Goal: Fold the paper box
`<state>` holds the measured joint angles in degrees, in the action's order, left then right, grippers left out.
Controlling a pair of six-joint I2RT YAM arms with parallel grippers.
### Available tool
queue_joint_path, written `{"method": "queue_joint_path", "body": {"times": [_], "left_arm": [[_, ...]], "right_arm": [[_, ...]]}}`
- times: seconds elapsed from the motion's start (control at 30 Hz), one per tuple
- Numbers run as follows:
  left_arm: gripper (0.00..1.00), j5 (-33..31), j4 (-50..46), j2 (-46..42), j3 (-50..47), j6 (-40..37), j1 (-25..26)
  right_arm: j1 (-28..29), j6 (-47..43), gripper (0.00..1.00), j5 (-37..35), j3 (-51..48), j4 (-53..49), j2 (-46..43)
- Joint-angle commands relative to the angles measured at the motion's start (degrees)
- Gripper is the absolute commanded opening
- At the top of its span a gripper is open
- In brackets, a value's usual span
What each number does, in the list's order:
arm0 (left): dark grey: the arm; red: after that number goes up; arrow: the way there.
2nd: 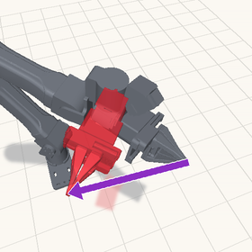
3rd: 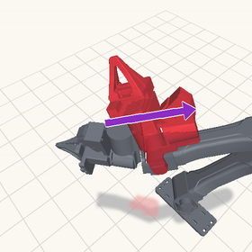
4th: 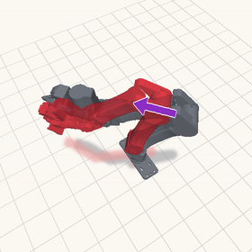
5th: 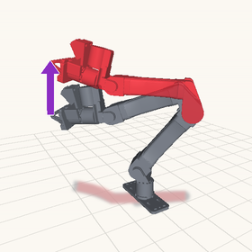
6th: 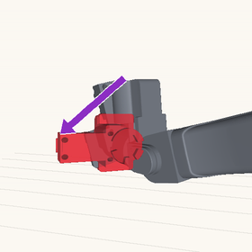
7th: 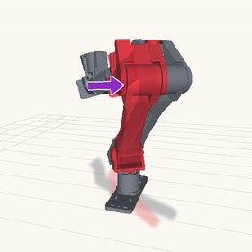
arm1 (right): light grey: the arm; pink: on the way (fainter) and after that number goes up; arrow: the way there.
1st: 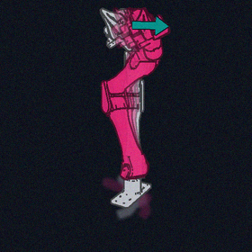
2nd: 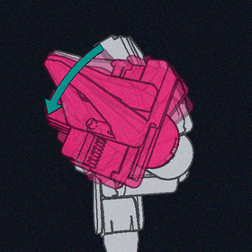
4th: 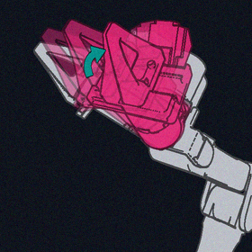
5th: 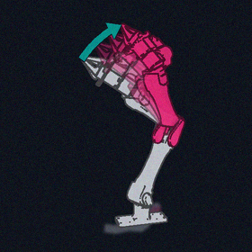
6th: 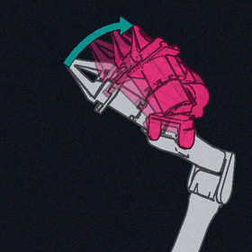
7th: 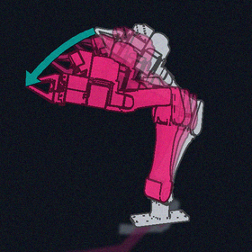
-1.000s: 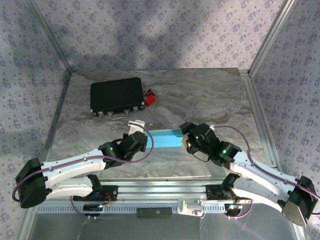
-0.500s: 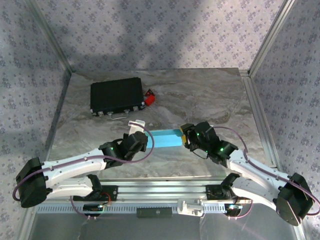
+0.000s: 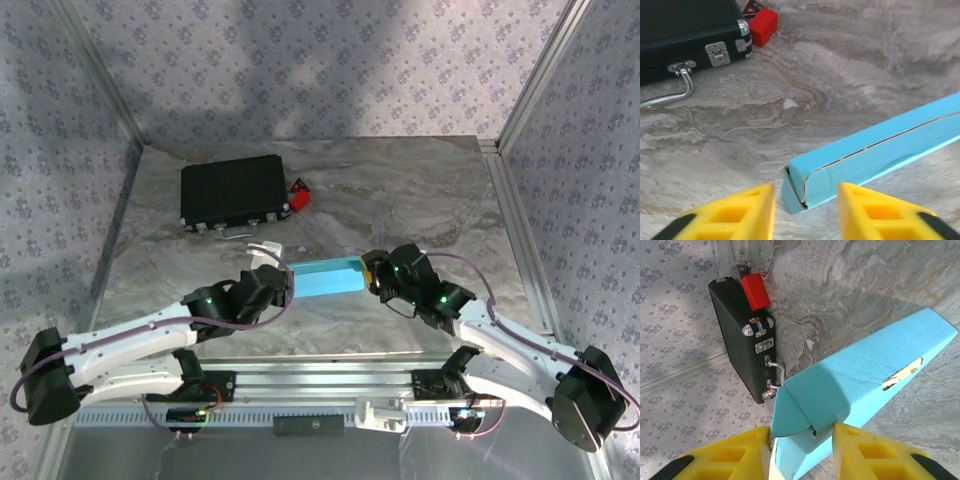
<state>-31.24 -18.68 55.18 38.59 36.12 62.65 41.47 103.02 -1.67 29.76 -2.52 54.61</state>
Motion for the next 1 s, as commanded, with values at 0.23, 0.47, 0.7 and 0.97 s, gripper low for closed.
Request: {"method": "queue_joint_path", "body": {"times": [0.23,0.47,0.7,0.97], "left_arm": [[0.59,13.48,-3.18,-8.24,3.87,17.07,-8.83],[0.55,24.58,-3.28,-6.86,3.14,32.15,-18.32],[0.55,29.6,2.83,-3.84,0.18,42.37,-19.37],[0.37,31.77,5.55,-1.2,-2.49,44.11,-19.24]], "right_arm": [[-0.26,-1.25,0.36,-1.52,-1.11,-5.11,1.38],[-0.09,-1.26,0.35,-1.78,-1.11,-5.45,1.62],[-0.11,-1.42,0.34,-2.06,-0.77,-5.72,1.44],[-0.03,-1.6,0.34,-2.26,-0.77,-5.92,1.17]]}}
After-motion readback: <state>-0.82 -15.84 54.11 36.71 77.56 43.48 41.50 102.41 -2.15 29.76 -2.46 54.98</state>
